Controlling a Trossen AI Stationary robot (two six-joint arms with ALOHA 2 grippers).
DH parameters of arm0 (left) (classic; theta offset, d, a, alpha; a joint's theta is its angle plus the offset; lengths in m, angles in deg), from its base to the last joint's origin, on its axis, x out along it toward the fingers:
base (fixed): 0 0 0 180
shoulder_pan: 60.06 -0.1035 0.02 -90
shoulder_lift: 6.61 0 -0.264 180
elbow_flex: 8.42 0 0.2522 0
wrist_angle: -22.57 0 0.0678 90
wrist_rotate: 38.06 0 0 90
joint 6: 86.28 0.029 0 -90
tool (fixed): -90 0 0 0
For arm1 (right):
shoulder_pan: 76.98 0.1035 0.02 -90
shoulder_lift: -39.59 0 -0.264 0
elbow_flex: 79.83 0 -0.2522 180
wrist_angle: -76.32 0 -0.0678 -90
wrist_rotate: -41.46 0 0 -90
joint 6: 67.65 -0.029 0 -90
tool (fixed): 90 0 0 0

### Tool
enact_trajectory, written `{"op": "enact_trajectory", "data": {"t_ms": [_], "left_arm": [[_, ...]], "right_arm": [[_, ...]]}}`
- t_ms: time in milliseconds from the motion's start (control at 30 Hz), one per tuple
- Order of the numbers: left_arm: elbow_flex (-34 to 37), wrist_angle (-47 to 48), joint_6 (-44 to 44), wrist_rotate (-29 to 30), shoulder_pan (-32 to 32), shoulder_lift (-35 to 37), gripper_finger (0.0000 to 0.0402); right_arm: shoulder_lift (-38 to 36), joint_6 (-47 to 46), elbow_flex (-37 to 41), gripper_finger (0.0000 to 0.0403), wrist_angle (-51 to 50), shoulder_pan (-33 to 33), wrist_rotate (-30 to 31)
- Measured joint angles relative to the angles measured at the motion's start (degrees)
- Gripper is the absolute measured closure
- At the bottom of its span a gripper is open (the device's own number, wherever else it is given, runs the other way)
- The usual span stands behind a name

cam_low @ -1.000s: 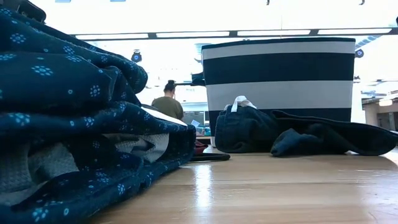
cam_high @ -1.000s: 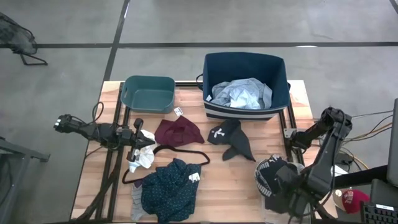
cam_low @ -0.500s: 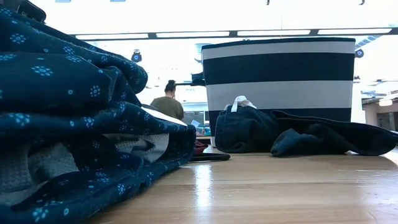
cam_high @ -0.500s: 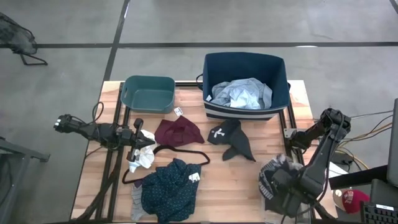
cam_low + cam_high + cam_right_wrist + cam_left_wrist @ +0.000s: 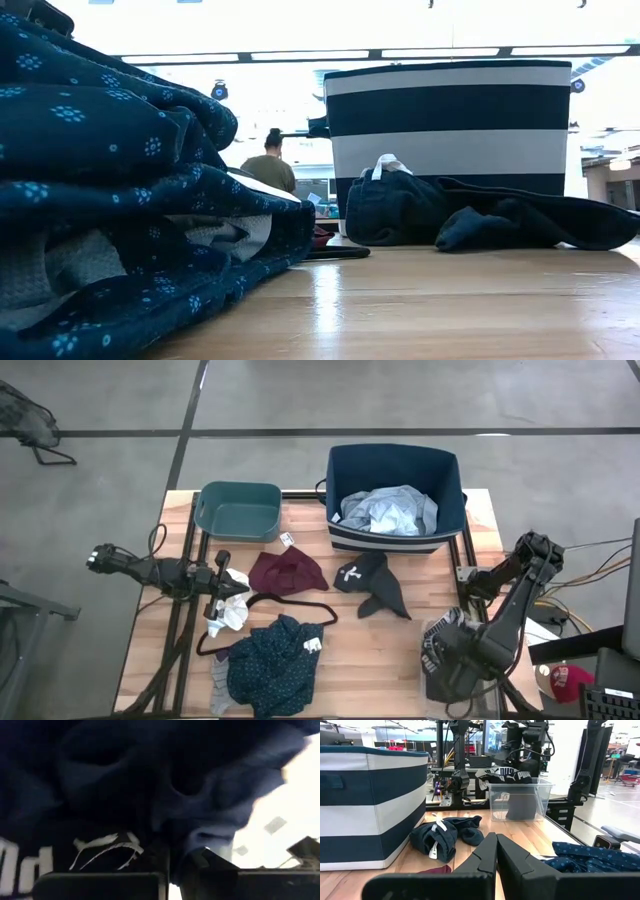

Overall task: Pick & Place Cloths
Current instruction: Put the black boxer shorts into the transparent bin

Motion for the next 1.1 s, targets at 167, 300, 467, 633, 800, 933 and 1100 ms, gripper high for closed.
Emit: {"op": "enact_trajectory", "data": {"t_ms": [167, 300, 467, 633, 800, 933, 1100], "left_arm": [[0.01, 0.00, 0.00, 0.00, 0.02, -0.02, 0.0387], [0.00, 0.00, 0.00, 0.00, 0.01, -0.01, 0.0387], [0.00, 0.00, 0.00, 0.00, 0.00, -0.01, 0.0387], [-0.01, 0.00, 0.00, 0.00, 0.00, 0.00, 0.0387], [0.00, 0.00, 0.00, 0.00, -0.01, -0.02, 0.0387], [0.02, 0.00, 0.00, 0.00, 0.00, 0.00, 0.0388], [0.00, 0.00, 0.00, 0.00, -0.01, -0.01, 0.0387]], "right_arm": [[-0.42, -0.05, 0.00, 0.0357, -2.77, -0.06, -0.21], [-0.50, 0.00, 0.00, 0.0322, -2.42, -0.08, -0.20], [-0.59, 0.02, -0.76, 0.0271, -2.42, -0.43, -0.18], [-0.59, 0.08, -1.48, 0.0228, -2.29, -0.69, -0.03], [-0.59, 2.61, -2.24, 0.0201, -2.18, -1.97, 1.66], [-0.59, 3.93, -3.15, 0.0190, -2.01, -3.33, 1.93], [-0.61, 5.23, -5.33, 0.0181, -0.70, -5.24, 4.98]]}}
